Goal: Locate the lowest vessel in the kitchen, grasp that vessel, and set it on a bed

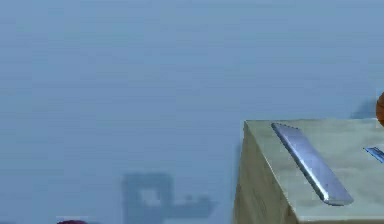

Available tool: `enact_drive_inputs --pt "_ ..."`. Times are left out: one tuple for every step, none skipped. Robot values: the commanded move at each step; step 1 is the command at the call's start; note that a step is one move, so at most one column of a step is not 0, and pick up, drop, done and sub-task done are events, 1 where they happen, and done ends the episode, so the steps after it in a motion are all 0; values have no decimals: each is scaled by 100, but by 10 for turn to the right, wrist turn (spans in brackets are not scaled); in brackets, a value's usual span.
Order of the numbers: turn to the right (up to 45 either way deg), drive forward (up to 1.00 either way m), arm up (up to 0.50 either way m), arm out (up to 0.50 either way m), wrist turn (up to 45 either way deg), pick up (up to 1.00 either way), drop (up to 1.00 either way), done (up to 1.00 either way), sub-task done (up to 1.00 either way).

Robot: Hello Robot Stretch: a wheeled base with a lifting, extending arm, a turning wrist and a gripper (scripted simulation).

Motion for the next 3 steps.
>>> enact_drive_inputs --pt "0 30 0 0 0 0 0 0 0" --pt "-330 0 0 0 0 0 0 0 0" --pt "360 0 0 0 0 0 0 0 0"
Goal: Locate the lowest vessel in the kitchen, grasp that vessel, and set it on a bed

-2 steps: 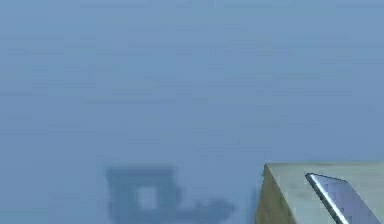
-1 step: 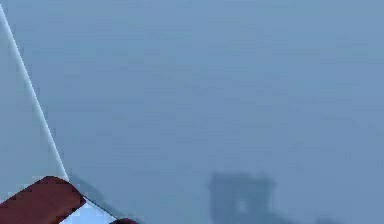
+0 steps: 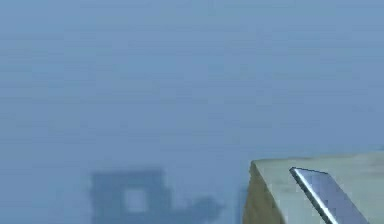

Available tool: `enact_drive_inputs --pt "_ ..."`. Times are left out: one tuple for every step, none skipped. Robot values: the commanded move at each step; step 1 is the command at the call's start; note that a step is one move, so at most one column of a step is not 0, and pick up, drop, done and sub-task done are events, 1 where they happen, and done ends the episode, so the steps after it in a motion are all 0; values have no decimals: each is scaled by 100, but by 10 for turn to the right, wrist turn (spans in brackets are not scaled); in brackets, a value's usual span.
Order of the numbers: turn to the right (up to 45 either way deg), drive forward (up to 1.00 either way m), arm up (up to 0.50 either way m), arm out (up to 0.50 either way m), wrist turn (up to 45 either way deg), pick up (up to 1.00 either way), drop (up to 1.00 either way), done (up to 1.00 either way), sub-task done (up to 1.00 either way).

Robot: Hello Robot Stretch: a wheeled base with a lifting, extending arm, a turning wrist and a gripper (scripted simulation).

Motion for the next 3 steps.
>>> enact_drive_inputs --pt "-360 0 0 0 0 0 0 0 0" --pt "330 0 0 0 0 0 0 0 0" --pt "-390 0 0 0 0 0 0 0 0"
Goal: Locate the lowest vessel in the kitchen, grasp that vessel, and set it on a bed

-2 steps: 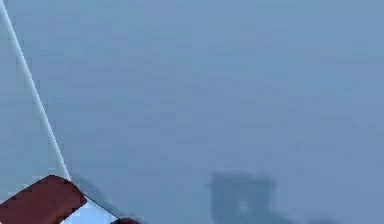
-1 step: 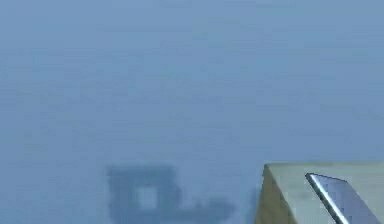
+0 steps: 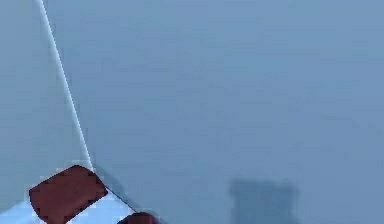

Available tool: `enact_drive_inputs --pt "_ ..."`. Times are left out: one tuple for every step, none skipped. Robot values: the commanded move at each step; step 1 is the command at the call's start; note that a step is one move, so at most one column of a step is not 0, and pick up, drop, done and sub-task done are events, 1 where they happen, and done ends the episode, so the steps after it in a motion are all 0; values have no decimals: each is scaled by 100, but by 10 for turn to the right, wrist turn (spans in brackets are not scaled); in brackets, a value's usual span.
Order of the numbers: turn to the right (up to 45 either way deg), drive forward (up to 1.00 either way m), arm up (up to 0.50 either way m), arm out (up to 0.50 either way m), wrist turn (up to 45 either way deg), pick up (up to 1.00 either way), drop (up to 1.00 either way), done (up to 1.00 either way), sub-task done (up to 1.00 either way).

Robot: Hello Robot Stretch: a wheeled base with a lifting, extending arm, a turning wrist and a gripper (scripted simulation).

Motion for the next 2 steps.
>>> enact_drive_inputs --pt "150 0 0 0 0 0 0 0 0" --pt "0 30 0 0 0 0 0 0 0"
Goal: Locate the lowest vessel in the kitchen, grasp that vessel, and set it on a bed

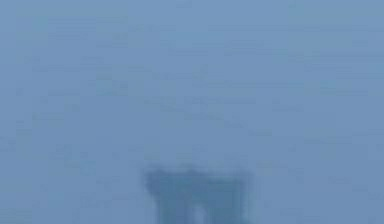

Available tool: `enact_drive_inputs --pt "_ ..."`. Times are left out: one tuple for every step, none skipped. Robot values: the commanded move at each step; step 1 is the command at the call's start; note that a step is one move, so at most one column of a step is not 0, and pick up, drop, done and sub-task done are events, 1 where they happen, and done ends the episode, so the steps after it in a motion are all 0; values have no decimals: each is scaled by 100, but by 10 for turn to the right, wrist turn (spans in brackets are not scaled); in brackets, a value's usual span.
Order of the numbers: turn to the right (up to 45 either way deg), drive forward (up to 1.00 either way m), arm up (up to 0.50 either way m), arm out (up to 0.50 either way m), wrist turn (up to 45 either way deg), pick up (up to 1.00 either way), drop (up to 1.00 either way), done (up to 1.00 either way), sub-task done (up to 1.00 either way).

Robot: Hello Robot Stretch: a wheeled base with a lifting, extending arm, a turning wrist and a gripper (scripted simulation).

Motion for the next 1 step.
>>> enact_drive_inputs --pt "-30 0 0 0 0 0 0 0 0"
